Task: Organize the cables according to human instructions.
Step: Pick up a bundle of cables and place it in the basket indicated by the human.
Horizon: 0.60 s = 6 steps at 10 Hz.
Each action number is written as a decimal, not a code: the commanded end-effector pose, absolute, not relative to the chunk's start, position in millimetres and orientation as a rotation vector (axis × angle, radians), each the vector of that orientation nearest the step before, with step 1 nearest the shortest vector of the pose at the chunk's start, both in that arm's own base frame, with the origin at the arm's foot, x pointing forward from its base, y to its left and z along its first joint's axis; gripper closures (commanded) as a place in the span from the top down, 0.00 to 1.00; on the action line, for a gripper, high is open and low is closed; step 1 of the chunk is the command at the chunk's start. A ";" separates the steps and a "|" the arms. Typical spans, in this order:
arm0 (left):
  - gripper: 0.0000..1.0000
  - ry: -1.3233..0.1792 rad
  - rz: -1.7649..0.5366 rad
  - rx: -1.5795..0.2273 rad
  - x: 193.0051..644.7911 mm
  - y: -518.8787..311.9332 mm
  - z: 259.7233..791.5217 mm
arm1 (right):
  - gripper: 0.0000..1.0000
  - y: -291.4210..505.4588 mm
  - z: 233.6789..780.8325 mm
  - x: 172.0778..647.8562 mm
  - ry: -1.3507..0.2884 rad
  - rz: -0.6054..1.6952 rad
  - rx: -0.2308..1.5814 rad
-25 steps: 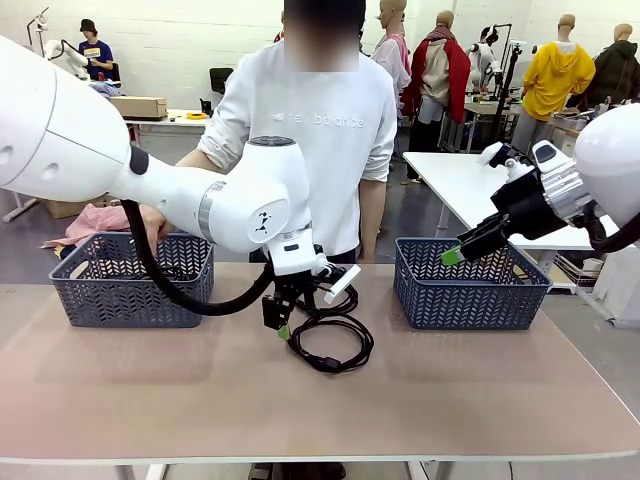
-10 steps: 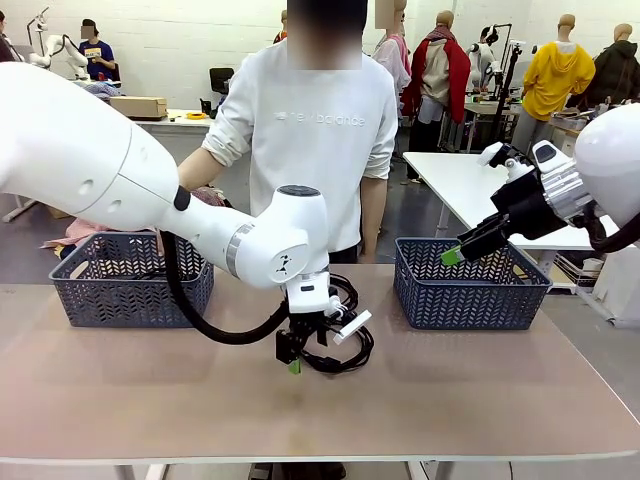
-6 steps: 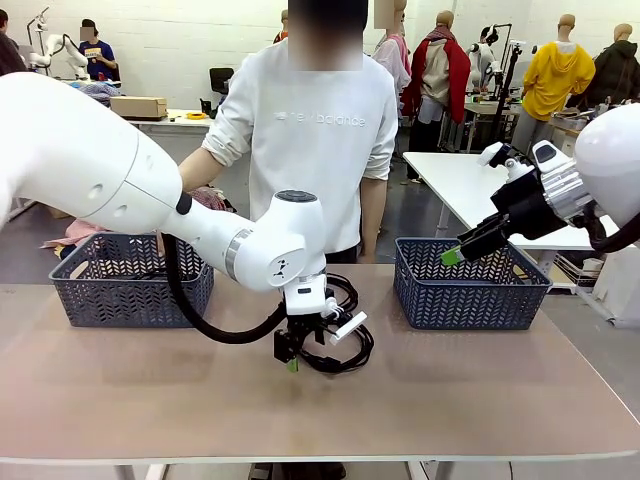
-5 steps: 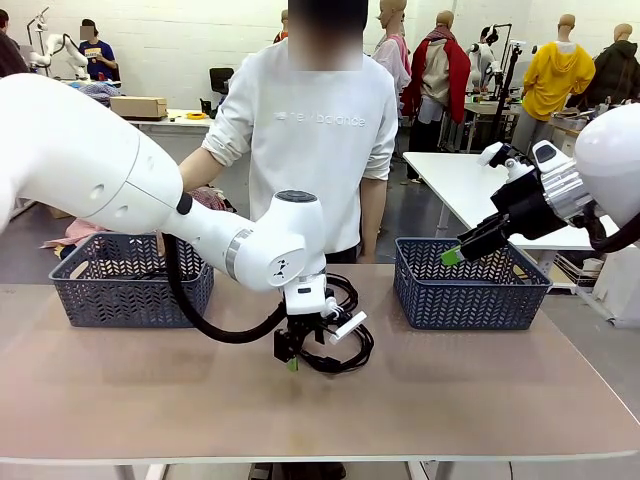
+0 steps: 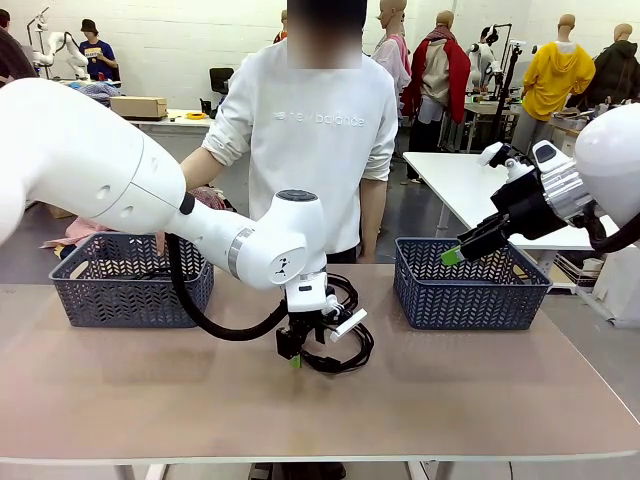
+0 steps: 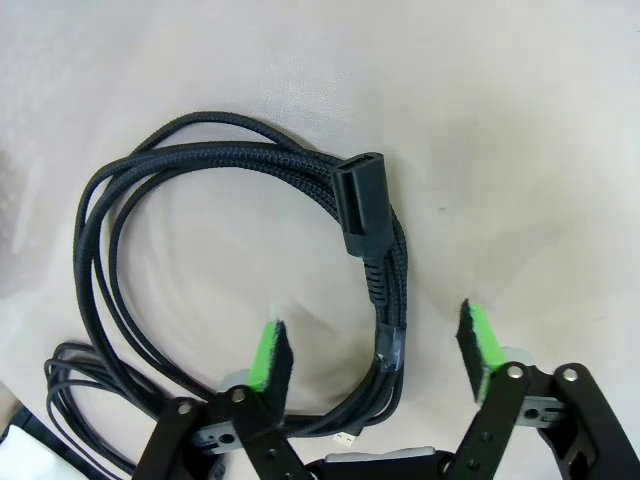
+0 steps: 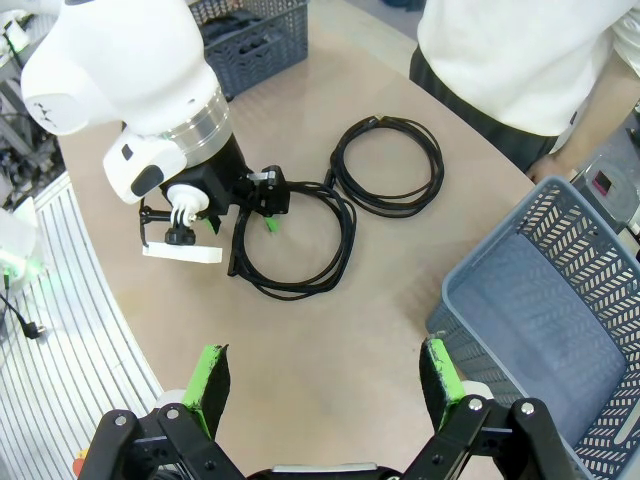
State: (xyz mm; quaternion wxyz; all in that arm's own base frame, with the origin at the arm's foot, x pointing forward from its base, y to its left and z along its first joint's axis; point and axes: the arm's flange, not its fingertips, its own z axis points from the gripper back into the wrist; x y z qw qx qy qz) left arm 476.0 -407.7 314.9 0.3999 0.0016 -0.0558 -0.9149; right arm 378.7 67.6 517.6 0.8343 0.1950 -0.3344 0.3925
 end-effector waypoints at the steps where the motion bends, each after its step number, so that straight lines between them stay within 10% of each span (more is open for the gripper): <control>1: 0.71 -0.141 -2.351 0.010 478.4 -404.9 316.1 | 1.00 67.0 516.9 381.3 -0.723 0.843 0.436; 6: 0.21 -0.131 -2.359 0.007 479.5 -404.9 318.5 | 1.00 67.0 516.9 381.3 -0.723 0.843 0.436</control>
